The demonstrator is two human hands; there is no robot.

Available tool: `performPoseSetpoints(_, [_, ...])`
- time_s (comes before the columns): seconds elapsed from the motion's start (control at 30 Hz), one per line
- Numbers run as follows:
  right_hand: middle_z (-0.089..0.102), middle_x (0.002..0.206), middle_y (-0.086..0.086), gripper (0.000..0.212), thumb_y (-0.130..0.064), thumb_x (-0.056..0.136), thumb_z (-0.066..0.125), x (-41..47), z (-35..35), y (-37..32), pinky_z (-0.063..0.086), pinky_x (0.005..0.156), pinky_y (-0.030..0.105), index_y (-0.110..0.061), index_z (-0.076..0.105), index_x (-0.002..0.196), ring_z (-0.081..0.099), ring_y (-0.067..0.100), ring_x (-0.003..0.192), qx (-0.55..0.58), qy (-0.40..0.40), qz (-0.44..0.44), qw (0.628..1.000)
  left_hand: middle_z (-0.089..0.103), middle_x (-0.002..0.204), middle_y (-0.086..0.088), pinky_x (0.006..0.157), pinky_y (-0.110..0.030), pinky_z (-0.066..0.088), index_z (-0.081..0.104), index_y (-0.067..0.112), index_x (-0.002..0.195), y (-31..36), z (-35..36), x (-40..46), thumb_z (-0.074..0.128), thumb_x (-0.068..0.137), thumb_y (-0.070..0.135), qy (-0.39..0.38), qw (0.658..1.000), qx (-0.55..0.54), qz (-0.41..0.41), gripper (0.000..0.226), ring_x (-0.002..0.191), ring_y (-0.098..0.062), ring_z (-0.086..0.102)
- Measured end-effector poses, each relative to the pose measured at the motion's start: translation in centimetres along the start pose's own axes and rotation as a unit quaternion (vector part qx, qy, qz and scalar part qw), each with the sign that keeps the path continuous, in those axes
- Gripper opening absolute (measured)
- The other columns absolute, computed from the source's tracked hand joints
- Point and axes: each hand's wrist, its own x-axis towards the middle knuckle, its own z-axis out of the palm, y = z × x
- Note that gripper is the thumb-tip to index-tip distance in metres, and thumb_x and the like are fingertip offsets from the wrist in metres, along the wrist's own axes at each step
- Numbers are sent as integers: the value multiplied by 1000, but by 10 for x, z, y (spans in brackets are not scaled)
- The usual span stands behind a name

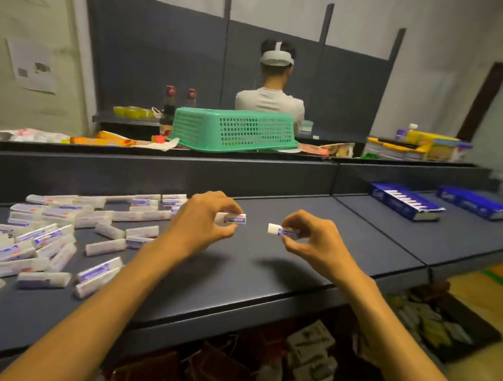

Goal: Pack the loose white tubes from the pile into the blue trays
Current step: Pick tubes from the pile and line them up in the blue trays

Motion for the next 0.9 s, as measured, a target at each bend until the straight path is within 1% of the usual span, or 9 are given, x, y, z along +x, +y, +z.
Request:
performPoseSetpoints(0.07, [70,90,0,21,-7,79,75,-17,-30,22,54,80,21,-10,67,98,67,11,82,-16,23,17,999,70,90,0,75,-33,54,75,16,93,24,28,20,67,70,24,-13,999,-21,23,25,80,-18,65])
performPoseSetpoints(0.17, [71,92,4,23,-4,78,75,-44,-78,57,54,82,21,-7,68,100,68,14,83,-33,50,46,997,70,87,2,72,-34,54,75,18,92,65,72,50,70,71,20,-24,997,-45,58,22,77,-17,65])
performPoseSetpoints(0.27, [70,94,-1,24,-6,80,74,-71,-130,96,51,82,13,-10,69,103,66,7,84,-45,60,75,994,71,87,2,71,-34,55,75,16,93,113,117,76,77,72,13,-33,994,-60,81,21,76,-15,65])
performPoseSetpoints(0.33, [69,94,-4,24,-8,81,74,-88,-165,123,51,81,11,-13,68,103,65,2,83,-50,64,88,993,71,88,1,71,-35,55,75,16,94,146,146,93,79,73,13,-39,993,-65,86,22,76,-15,64])
performPoseSetpoints(0.43, [68,95,-5,23,-9,81,74,-108,-210,164,53,80,15,-15,68,103,66,5,84,-56,76,104,990,71,90,2,72,-37,55,75,18,96,190,186,117,79,74,15,-48,993,-71,76,23,78,-15,64])
performPoseSetpoints(0.6, [68,100,-6,24,-12,83,74,-129,-269,226,50,79,11,-19,67,104,64,4,87,-66,70,128,987,69,95,3,75,-40,56,73,20,100,245,241,150,78,77,20,-60,994,-71,57,23,82,-14,63])
performPoseSetpoints(0.77, [67,101,-8,24,-15,82,75,-127,-308,279,53,82,21,-21,68,104,64,9,90,-69,75,136,985,69,101,2,79,-41,56,72,21,103,271,281,187,77,78,22,-60,996,-54,41,25,90,-14,63])
performPoseSetpoints(0.9, [68,104,-2,23,-15,82,75,-108,-323,324,55,83,25,-18,68,104,64,11,92,-76,64,116,988,68,111,-2,83,-42,56,70,20,109,280,312,217,76,81,24,-58,998,-35,19,29,104,-17,61])
